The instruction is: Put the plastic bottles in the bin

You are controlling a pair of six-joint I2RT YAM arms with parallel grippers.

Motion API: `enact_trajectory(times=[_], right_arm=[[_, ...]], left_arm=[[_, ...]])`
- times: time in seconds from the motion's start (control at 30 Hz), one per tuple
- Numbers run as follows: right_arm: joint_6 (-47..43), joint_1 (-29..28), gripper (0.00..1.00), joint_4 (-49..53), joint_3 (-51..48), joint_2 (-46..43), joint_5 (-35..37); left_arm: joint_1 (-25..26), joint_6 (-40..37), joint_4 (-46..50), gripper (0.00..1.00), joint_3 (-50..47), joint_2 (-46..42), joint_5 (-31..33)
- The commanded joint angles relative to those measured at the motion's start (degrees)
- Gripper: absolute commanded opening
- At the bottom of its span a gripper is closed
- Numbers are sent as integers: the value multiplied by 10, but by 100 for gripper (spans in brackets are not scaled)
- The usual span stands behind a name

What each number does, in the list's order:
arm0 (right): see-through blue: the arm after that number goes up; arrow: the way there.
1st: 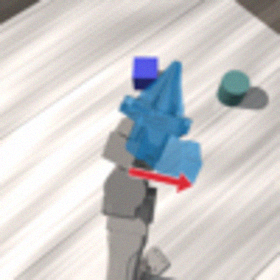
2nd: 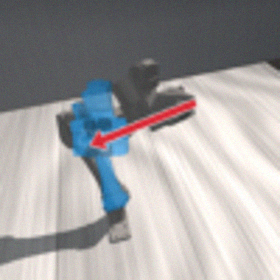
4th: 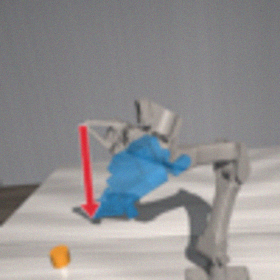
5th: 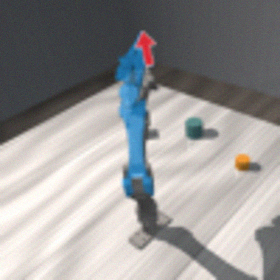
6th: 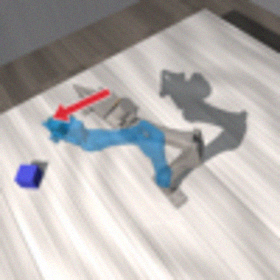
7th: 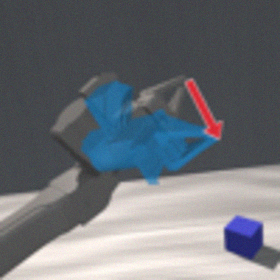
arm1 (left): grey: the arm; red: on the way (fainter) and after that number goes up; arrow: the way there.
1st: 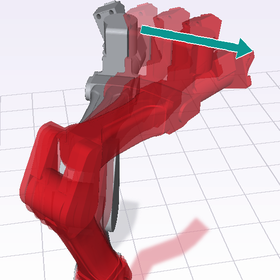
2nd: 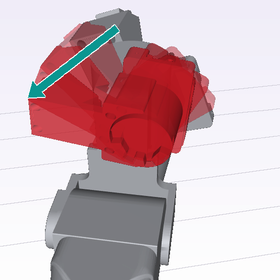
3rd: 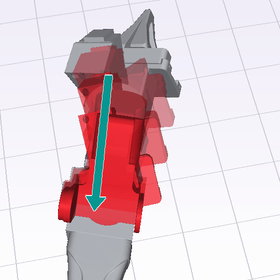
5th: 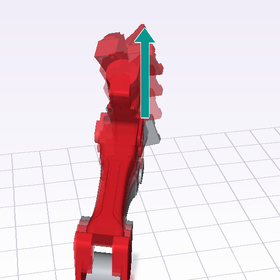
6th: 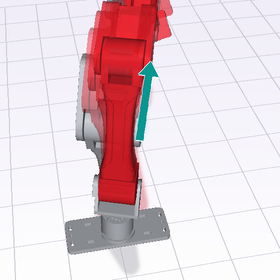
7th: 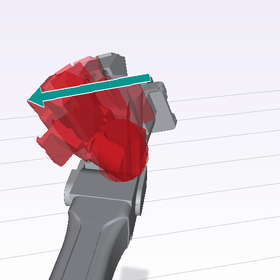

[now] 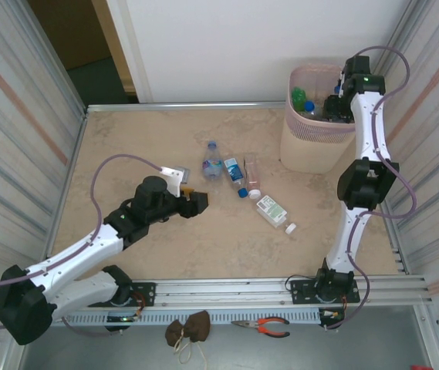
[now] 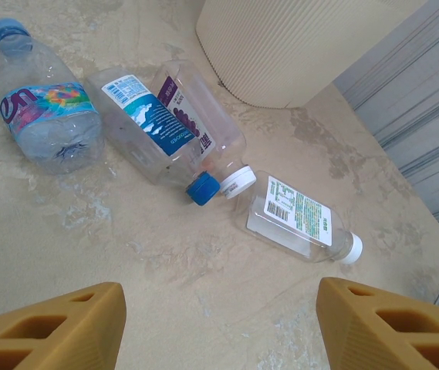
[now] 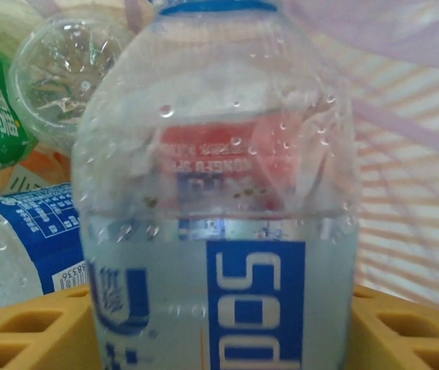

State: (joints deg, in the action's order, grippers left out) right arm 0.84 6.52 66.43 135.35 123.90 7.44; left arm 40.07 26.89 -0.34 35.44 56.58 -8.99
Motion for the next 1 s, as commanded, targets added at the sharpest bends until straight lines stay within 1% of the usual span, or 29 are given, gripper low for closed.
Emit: enact_trajectory(times=[0.0,0.07,0.2,0.5,0.77,0.97], right_arm=[[2,6,75,17,10,-18,3],[4,5,77,16,16,-35,2],[5,2,79,19,31,-64,-6],[10,2,80,21,21,-129,-44],[17,-3,78,1,-39,-202,-78],[16,-32,77,-43,-139,-273,-101]], left_arm=[[-4,4,-15,66,2,-9,-4],[-4,3,-11,67,5,-10,-3],[-4,-2,0,66,11,-14,-1],[-4,1,4,66,27,-14,-7],[-4,-2,9,66,38,-2,-8],[-4,-12,22,67,56,11,-6]])
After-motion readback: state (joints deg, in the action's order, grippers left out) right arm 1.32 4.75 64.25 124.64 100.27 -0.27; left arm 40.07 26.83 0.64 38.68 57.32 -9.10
